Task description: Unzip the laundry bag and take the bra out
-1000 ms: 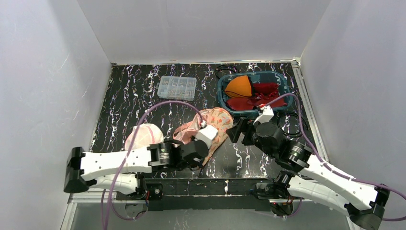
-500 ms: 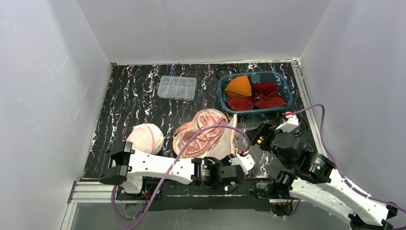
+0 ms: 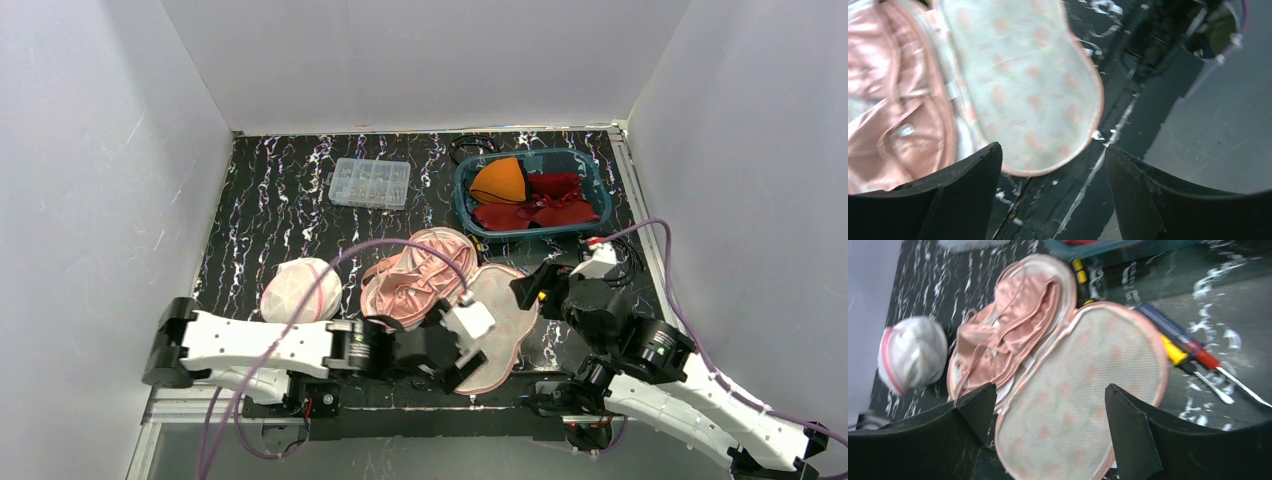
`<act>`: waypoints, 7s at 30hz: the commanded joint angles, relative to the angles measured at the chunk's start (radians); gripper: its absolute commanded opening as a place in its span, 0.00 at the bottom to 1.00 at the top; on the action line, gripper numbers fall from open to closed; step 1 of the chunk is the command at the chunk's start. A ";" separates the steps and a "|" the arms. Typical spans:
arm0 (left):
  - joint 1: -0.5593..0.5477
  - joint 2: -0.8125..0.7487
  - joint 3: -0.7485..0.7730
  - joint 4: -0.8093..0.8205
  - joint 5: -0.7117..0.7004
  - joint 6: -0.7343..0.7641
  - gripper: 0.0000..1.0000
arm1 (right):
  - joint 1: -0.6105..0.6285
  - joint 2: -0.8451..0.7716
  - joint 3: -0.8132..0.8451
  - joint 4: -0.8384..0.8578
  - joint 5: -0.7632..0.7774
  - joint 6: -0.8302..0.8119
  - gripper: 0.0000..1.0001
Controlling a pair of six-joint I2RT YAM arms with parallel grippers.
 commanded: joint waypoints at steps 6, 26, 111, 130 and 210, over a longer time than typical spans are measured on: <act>0.285 -0.248 -0.160 -0.278 -0.195 -0.362 0.72 | 0.017 0.296 -0.182 0.452 -0.401 -0.027 0.79; 0.773 -0.309 -0.425 -0.134 0.053 -0.518 0.71 | 0.031 0.341 -0.373 0.587 -0.256 0.093 0.82; 0.663 -0.638 -0.605 -0.173 0.235 -0.714 0.58 | -0.064 0.841 -0.209 1.024 -0.461 0.311 0.82; 0.664 -0.629 -0.635 -0.146 0.254 -0.734 0.57 | -0.060 0.990 -0.238 1.198 -0.475 0.420 0.75; 0.664 -0.737 -0.597 -0.290 0.219 -0.729 0.56 | -0.084 0.724 0.239 0.626 -0.426 -0.083 0.01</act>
